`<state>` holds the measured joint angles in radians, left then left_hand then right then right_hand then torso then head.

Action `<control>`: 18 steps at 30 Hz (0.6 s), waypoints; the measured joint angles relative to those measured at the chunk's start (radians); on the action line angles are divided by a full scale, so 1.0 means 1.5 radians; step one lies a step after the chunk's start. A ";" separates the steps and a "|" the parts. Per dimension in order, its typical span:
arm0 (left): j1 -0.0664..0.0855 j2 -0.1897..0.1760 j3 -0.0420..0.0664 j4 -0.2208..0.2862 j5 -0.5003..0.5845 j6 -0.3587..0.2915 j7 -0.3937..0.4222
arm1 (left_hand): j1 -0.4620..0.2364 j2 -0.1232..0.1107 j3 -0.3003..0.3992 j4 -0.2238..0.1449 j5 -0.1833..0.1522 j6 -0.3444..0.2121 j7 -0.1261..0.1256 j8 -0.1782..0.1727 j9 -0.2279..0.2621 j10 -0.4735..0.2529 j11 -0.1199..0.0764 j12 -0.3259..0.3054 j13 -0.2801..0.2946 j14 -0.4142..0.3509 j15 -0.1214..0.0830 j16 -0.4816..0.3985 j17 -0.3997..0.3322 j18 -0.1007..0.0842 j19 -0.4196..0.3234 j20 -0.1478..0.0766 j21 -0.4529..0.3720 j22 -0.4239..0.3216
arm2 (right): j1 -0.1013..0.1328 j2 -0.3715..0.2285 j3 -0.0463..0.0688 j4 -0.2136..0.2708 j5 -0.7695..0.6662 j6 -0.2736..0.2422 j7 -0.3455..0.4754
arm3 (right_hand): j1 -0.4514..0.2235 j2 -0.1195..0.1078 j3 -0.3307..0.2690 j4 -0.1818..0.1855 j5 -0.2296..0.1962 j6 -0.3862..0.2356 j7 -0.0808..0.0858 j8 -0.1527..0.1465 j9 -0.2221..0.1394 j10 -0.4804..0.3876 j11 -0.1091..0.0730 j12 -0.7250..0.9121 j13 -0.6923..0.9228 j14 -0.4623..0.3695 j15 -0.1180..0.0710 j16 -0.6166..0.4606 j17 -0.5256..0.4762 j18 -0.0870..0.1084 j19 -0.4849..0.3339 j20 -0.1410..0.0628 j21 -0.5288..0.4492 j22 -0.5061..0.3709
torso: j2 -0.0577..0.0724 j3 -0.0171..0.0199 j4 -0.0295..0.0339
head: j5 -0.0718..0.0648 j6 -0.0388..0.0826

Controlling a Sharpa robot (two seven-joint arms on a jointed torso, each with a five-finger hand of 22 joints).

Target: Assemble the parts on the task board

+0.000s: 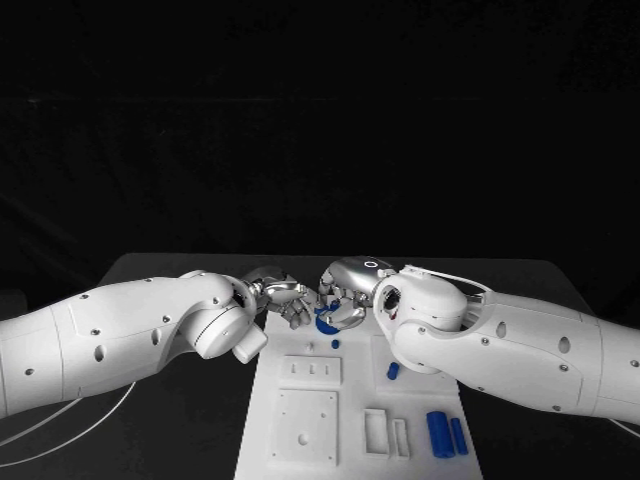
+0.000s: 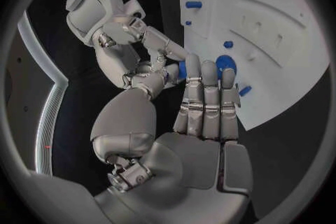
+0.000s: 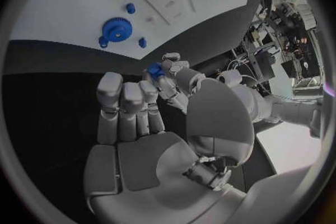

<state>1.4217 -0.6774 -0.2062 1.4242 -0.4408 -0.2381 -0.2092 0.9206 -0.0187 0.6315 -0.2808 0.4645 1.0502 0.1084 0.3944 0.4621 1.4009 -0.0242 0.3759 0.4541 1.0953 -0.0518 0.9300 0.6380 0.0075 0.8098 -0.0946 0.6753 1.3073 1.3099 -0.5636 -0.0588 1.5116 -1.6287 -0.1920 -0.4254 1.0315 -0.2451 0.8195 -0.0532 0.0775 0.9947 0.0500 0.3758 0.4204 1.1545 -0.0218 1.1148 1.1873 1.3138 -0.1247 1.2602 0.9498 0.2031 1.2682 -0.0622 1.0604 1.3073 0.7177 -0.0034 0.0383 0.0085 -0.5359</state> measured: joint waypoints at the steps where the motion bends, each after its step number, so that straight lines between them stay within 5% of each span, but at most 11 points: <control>1: 0.000 0.000 0.000 0.000 -0.001 0.000 0.000 | 0.000 0.000 0.000 0.000 0.000 0.000 0.000 0.000 0.000 0.001 -0.001 0.002 0.001 0.000 0.000 0.000 0.000 0.000 0.000 0.000 0.001 0.000 | 0.000 0.000 0.000 -0.001 0.000 0.000 0.000 | 0.000 0.000 0.001 0.002 0.000 0.000 0.000 0.000 0.000 0.000 0.000 0.000 0.000 0.000 0.000 0.000 0.000 0.000 0.000 0.000 0.000 0.000 | 0.000 0.0000 0.0000 | 0.000 0.000; 9: 0.000 -0.001 0.000 -0.001 -0.008 -0.004 -0.003 | -0.005 -0.004 -0.001 -0.001 0.006 0.000 0.000 0.000 0.000 0.002 -0.002 0.005 0.007 0.002 -0.002 0.003 0.001 0.000 0.000 0.000 0.005 0.001 | -0.003 0.001 0.000 -0.013 0.004 -0.010 0.007 | -0.014 -0.014 -0.005 0.014 -0.006 0.008 0.009 -0.005 0.000 -0.001 0.001 -0.006 -0.001 0.000 0.000 -0.003 -0.002 0.001 0.000 0.000 -0.004 0.000 | 0.000 0.0001 0.0003 | 0.001 -0.001; 15: 0.000 -0.005 -0.002 -0.002 -0.035 -0.007 -0.007 | -0.004 -0.006 -0.001 -0.001 0.014 0.001 0.001 0.000 0.000 0.005 -0.005 0.010 0.011 0.005 -0.005 0.007 0.001 0.000 0.000 0.000 0.009 0.000 | -0.004 -0.028 -0.001 -0.024 0.016 -0.046 0.024 | -0.055 -0.036 -0.079 0.001 -0.008 -0.037 0.049 -0.042 -0.016 -0.052 0.020 -0.039 -0.016 -0.039 0.019 -0.044 -0.017 0.001 -0.045 0.011 -0.039 -0.004 | -0.001 -0.0001 0.0003 | 0.001 -0.002; 18: 0.000 -0.007 -0.008 0.001 -0.069 -0.007 -0.009 | -0.001 -0.009 -0.001 -0.001 0.014 0.002 0.002 -0.001 0.000 0.006 -0.006 0.010 0.013 0.005 -0.005 0.007 0.001 0.000 0.000 0.000 0.009 0.000 | -0.004 -0.053 -0.001 -0.021 0.023 -0.072 0.037 | -0.059 -0.037 -0.108 -0.013 0.008 -0.049 0.055 -0.044 -0.016 -0.073 0.027 -0.057 -0.029 -0.063 0.024 -0.070 -0.025 0.000 -0.078 0.018 -0.071 -0.015 | -0.001 -0.0004 0.0006 | 0.001 -0.002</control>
<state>1.4217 -0.6873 -0.2177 1.4258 -0.5440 -0.2490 -0.2228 0.9188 -0.0318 0.6301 -0.2821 0.4849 1.0538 0.1119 0.3922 0.4622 1.4099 -0.0330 0.3902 0.4736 1.1030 -0.0595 0.9411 0.6401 0.0075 0.8098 -0.0946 0.6891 1.3080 1.3040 -0.6437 -0.0606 1.4800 -1.5940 -0.3003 -0.3703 0.9426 -0.3000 0.6572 -0.0721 0.0900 0.9210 0.1319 0.3098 0.3960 1.0453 0.0191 1.0297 1.1437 1.2190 -0.0888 1.1553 0.9117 0.2035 1.1506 -0.0355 0.9546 1.2844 0.7165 -0.0040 0.0391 0.0102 -0.5383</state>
